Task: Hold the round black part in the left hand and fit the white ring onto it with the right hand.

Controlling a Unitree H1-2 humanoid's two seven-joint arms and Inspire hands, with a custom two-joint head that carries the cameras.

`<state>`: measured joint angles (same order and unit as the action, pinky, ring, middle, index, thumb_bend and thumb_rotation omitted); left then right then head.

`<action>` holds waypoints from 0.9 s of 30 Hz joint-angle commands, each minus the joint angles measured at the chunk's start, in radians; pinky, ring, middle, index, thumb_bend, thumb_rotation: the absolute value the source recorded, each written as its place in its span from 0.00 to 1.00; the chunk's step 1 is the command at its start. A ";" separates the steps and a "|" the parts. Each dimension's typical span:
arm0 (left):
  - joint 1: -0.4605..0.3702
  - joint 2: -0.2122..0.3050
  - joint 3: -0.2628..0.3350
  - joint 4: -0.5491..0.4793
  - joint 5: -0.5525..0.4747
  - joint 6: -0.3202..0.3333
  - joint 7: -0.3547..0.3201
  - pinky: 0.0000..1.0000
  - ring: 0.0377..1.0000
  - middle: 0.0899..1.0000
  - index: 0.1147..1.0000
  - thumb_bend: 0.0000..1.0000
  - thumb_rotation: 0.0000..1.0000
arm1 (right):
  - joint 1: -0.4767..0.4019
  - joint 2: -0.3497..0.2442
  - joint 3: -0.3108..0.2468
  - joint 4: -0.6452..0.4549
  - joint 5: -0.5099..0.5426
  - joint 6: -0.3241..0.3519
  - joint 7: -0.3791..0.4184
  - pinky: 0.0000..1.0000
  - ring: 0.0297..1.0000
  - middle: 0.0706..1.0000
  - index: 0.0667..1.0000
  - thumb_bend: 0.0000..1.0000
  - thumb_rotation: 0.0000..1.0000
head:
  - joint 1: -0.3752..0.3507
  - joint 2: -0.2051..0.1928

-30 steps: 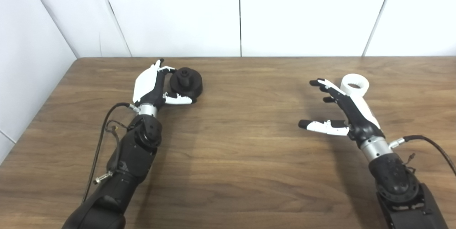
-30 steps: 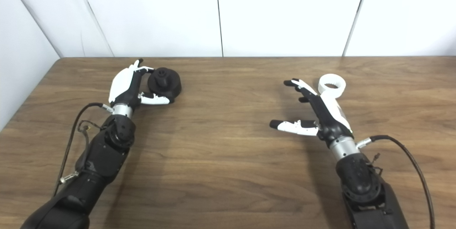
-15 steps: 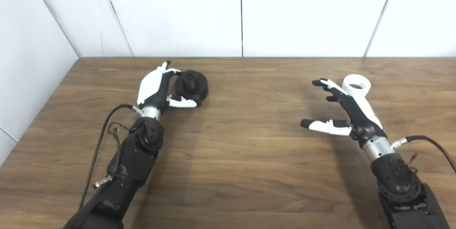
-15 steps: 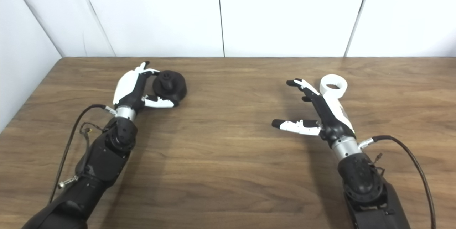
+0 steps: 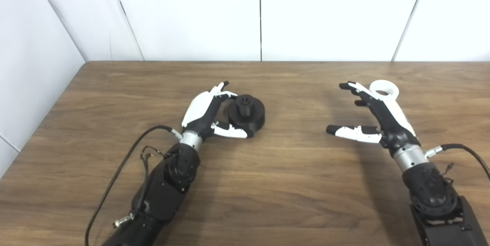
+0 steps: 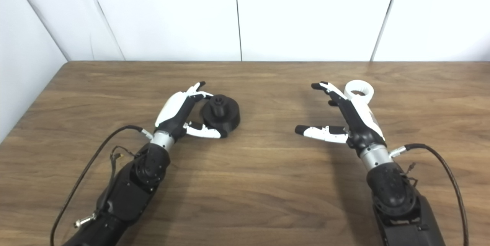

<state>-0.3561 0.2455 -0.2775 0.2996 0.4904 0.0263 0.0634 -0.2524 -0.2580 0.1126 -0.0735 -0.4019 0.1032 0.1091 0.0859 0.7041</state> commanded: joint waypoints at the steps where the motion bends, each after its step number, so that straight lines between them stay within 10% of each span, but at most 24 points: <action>1: 0.007 0.000 -0.012 -0.052 0.003 -0.001 -0.033 1.00 1.00 1.00 0.55 0.97 0.25 | -0.042 -0.009 -0.010 -0.046 0.000 -0.004 -0.004 0.85 0.92 0.93 0.85 0.87 0.45 | -0.003 0.004; 21: 0.110 -0.028 -0.109 -0.221 0.045 -0.049 -0.163 1.00 1.00 1.00 0.56 1.00 0.35 | -0.038 -0.007 -0.010 -0.087 -0.022 0.028 -0.002 0.83 0.91 0.92 0.85 0.89 0.48 | -0.081 0.023; 27: 0.122 -0.020 -0.103 -0.249 0.037 -0.044 -0.193 1.00 1.00 1.00 0.57 1.00 0.34 | -0.043 0.005 -0.019 -0.094 -0.026 0.037 -0.026 0.79 0.87 0.91 0.84 0.89 0.47 | -0.208 0.018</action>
<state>-0.2222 0.2133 -0.3816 0.0699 0.5314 -0.0131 -0.1089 -0.2533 -0.2591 0.1097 -0.1324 -0.4238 0.1473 0.1092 -0.1210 0.7225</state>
